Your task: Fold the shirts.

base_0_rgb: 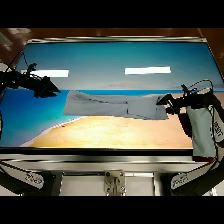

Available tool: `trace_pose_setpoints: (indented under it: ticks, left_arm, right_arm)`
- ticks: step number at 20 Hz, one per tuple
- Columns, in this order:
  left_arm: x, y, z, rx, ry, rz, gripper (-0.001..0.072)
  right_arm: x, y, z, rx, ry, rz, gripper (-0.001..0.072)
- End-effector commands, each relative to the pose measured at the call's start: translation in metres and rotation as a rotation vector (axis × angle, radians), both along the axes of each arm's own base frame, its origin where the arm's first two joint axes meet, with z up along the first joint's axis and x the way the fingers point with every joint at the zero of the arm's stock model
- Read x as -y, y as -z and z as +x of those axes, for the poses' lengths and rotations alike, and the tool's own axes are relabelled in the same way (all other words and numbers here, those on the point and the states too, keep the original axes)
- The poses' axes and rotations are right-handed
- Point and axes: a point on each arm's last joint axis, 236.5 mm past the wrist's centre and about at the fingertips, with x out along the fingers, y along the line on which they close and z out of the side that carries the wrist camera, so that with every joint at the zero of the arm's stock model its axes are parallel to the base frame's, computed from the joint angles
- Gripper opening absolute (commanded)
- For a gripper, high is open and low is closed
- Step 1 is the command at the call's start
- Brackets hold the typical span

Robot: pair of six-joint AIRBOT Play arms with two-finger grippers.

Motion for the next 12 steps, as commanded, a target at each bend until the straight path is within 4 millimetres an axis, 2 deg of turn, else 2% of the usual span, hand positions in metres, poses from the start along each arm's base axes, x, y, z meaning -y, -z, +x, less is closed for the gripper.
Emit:
trace_pose_setpoints:
  ticks: [1,2,3,4,5,6,7,8,10,12]
  left_arm:
    - [0.032,-0.020,-0.005,0.046,0.071,0.001,0.0382]
    - [0.043,-0.021,-0.006,0.055,0.101,-0.005,0.0378]
    - [0.056,-0.021,-0.007,0.067,0.133,-0.006,0.0373]
    - [0.069,-0.021,-0.009,0.072,0.157,-0.006,0.0331]
    - [0.084,-0.020,-0.008,0.088,0.184,-0.003,0.0227]
    - [0.101,-0.019,-0.006,0.122,0.218,0.002,0.0164]
    - [0.120,-0.018,-0.003,0.162,0.251,0.009,0.0088]
    - [0.144,-0.015,-0.001,0.194,0.274,0.012,0.0042]
    - [0.199,-0.004,-0.003,0.232,0.323,-0.003,0.0042]
    - [0.260,0.013,-0.018,0.238,0.383,-0.029,0.0042]
  right_arm:
    - [-0.012,0.019,0.008,-0.004,0.022,0.023,0.0435]
    - [-0.014,0.016,0.010,0.012,0.018,0.033,0.0160]
    - [-0.018,0.007,0.012,0.034,0.008,0.055,0.0065]
    - [-0.020,-0.007,0.013,0.063,-0.009,0.075,0.0064]
    - [-0.020,-0.022,0.012,0.090,-0.027,0.084,0.0065]
    - [-0.020,-0.042,0.010,0.117,-0.044,0.085,0.0065]
    - [-0.022,-0.061,0.007,0.142,-0.063,0.087,0.0065]
    - [-0.023,-0.084,0.002,0.170,-0.087,0.079,0.0065]
    - [-0.026,-0.125,-0.013,0.208,-0.125,0.052,0.0065]
    - [-0.027,-0.162,-0.031,0.231,-0.144,0.007,0.0065]
